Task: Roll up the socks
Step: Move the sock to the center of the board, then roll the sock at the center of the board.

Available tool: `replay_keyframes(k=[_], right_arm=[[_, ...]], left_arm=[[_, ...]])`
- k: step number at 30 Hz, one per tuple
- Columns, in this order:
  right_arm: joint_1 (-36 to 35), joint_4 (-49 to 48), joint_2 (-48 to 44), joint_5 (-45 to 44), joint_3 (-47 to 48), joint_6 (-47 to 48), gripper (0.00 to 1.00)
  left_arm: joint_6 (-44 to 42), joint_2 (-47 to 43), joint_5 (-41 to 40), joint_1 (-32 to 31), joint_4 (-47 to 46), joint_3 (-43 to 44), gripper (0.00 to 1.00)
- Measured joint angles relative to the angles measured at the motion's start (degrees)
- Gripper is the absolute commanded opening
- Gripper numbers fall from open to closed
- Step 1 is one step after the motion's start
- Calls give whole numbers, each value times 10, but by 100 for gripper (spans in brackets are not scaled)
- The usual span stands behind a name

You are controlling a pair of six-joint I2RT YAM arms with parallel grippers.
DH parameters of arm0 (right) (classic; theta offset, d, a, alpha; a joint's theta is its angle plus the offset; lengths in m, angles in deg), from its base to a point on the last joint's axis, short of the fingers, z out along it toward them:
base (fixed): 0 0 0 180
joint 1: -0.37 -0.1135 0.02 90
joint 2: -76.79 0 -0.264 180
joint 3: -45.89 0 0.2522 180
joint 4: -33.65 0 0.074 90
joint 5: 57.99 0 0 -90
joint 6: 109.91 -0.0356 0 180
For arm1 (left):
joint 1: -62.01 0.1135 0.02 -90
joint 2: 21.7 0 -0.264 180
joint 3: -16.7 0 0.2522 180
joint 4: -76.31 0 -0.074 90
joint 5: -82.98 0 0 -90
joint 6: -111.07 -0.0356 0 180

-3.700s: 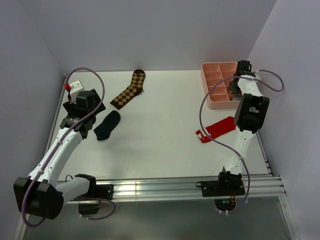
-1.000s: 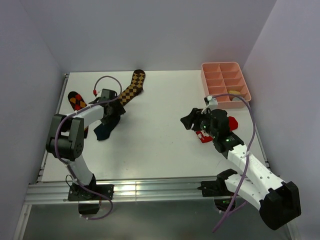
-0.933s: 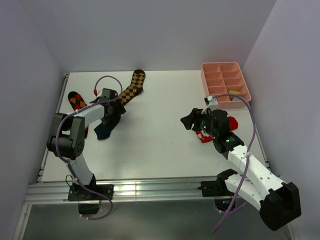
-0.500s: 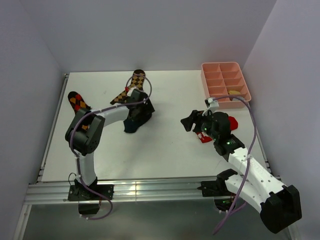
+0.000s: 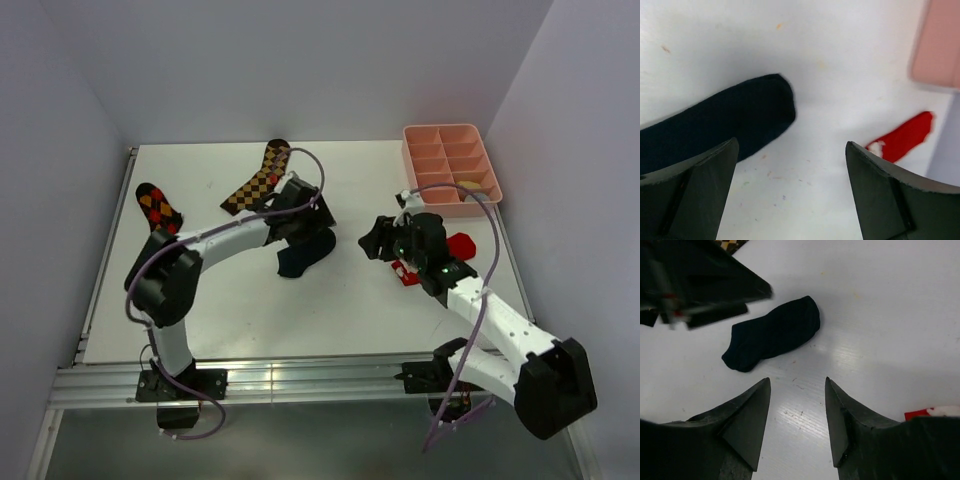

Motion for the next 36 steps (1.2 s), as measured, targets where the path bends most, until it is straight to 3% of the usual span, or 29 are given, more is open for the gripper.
replay_keyframes(k=[7,12,22,36], right_arm=[[-41,0,162,-12,86,-3,33],[-67,0,275,-22,150,-4,32],[-75,22,452,-42,271,10,30],[-76,100,588,-86,439,127,31]], left_arm=[[-28,-191,-13,72,16,-59,94],[-77,-263,21,181,52,-121,94],[-168,-354,105,302,115,-186,93],[-219,-359,170,338,97,-247,93]])
